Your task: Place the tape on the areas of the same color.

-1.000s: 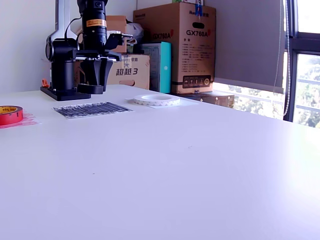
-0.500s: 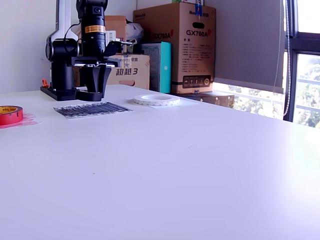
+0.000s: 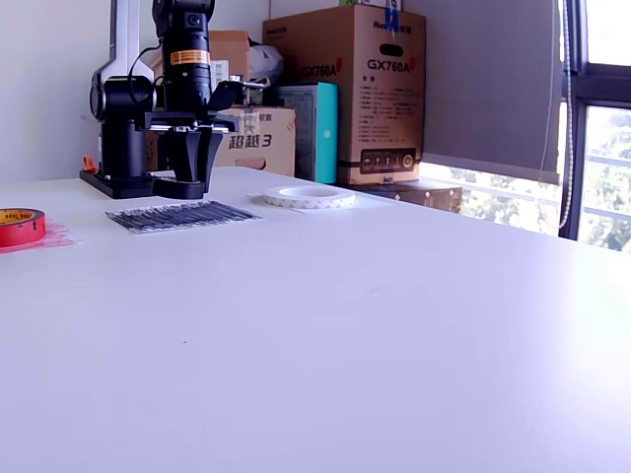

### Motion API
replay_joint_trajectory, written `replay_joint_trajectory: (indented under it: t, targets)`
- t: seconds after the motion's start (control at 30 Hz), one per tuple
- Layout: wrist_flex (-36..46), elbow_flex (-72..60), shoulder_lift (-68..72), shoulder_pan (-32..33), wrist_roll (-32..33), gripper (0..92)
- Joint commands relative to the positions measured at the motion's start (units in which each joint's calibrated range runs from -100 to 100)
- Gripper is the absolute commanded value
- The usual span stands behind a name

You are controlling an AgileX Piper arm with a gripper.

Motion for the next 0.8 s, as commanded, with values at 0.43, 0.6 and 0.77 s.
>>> replay_joint_trajectory:
  t: [0.43, 0.6, 0.77]
  targets:
    - [0.40, 0.32, 0.29, 0.00, -1.66, 46.7]
    - [0.40, -0.32, -0.46, 0.16, -1.66, 46.7]
    - [0.40, -3.77, -3.27, 0.24, -1.66, 46.7]
